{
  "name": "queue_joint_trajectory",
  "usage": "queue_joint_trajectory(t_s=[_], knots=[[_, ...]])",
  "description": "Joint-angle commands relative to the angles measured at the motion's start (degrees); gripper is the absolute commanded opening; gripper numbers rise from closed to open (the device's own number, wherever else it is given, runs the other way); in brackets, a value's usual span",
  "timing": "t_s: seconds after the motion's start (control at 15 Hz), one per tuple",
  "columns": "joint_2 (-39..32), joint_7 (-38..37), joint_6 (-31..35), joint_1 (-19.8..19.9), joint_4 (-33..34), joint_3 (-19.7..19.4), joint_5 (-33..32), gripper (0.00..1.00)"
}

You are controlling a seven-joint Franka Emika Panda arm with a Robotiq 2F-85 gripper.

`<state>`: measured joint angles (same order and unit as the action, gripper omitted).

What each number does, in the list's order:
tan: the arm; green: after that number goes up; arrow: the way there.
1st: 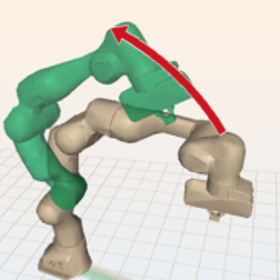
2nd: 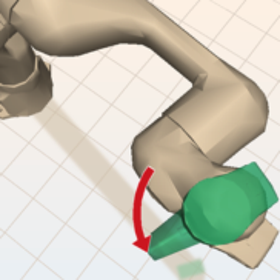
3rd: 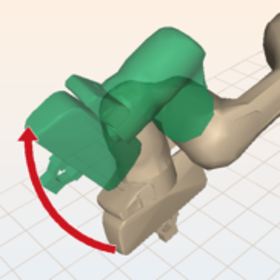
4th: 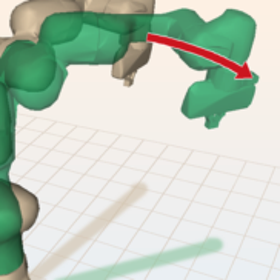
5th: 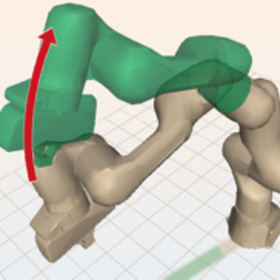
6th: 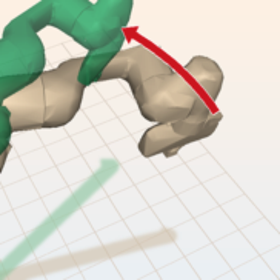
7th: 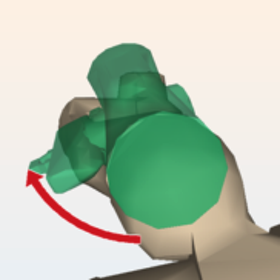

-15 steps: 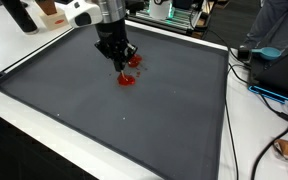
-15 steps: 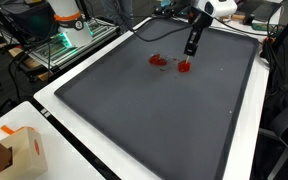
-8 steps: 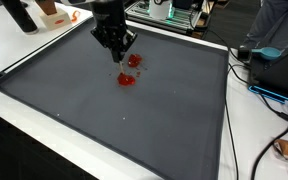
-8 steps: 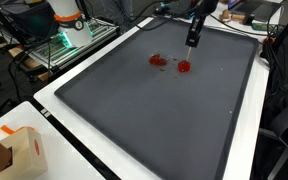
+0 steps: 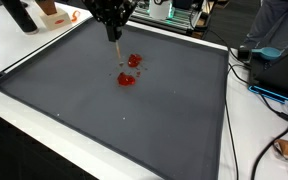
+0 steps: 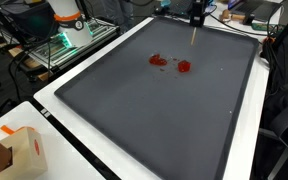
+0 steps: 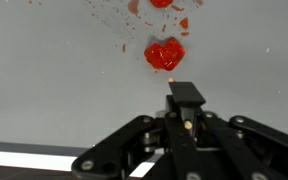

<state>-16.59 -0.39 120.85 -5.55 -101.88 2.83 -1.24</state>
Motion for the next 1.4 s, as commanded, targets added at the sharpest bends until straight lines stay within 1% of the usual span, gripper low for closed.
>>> queue_joint_trajectory(t_s=[0.0,0.33,0.47,0.53,1.33], knots=[[2.8,-0.2,-2.4,0.1,-0.8,0.3,-0.5,0.03],[4.0,-0.2,-4.5,0.1,-0.3,0.6,-0.3,0.03],[4.0,-0.9,-5.8,-0.3,0.0,0.5,-1.9,0.03],[3.3,-0.1,-3.9,0.1,0.2,0.7,-0.4,0.13],[3.4,-0.1,-4.5,0.0,0.2,0.7,-0.7,0.13]])
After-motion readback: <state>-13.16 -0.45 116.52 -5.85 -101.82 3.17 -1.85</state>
